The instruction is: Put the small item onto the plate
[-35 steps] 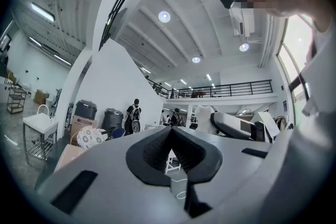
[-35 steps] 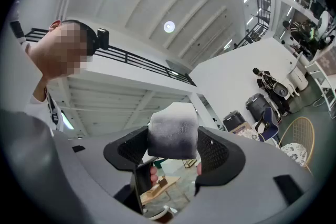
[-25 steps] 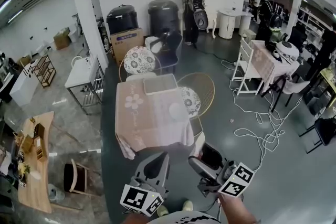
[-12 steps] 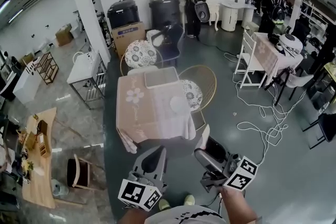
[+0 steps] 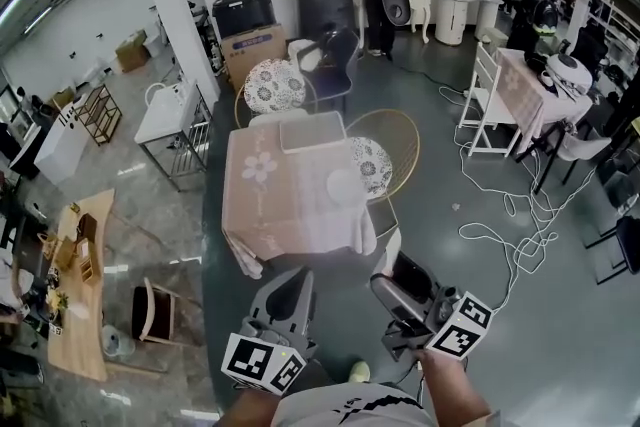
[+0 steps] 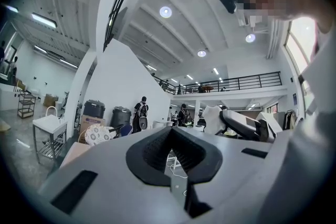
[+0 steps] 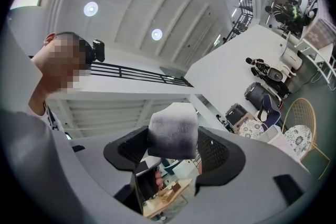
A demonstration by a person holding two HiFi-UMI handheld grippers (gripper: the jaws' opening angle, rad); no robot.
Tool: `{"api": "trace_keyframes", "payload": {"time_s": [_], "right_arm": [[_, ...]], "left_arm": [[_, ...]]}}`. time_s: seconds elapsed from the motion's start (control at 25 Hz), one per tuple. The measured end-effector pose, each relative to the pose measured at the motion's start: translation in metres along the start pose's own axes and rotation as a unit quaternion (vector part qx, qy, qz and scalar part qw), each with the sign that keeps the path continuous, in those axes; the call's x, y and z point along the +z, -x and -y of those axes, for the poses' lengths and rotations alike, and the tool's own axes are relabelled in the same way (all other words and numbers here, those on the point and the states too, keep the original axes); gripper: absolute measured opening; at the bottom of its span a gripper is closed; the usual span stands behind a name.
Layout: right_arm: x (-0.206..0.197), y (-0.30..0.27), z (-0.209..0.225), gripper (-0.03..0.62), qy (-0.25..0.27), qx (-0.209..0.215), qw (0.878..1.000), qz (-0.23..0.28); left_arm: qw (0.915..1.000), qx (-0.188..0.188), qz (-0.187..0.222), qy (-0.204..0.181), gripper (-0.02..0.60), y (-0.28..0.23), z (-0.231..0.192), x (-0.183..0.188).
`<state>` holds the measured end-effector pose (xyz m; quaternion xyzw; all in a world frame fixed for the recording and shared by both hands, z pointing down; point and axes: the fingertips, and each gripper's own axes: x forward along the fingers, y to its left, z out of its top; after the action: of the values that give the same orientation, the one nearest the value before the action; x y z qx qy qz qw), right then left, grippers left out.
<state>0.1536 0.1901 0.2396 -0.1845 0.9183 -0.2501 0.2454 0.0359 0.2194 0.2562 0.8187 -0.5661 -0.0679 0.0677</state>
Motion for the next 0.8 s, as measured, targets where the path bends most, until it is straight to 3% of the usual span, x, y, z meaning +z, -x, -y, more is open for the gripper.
{"api": "trace_keyframes", "payload": {"time_s": [0.4,0.8], "right_arm": [[-0.001,-0.028,0.041,0.284,-0.004,-0.011,1.000,-0.007],[-0.009,-0.123,0.114,0.285,0.016,-0.049,0.998,-0.022]], "left_arm": [[0.9998,-0.018,0.000,-0.006,0.005,-0.045,-0.021,-0.004],[0.9989,-0.046,0.003,-0.003,0.005,-0.125,-0.114,0.000]]}}
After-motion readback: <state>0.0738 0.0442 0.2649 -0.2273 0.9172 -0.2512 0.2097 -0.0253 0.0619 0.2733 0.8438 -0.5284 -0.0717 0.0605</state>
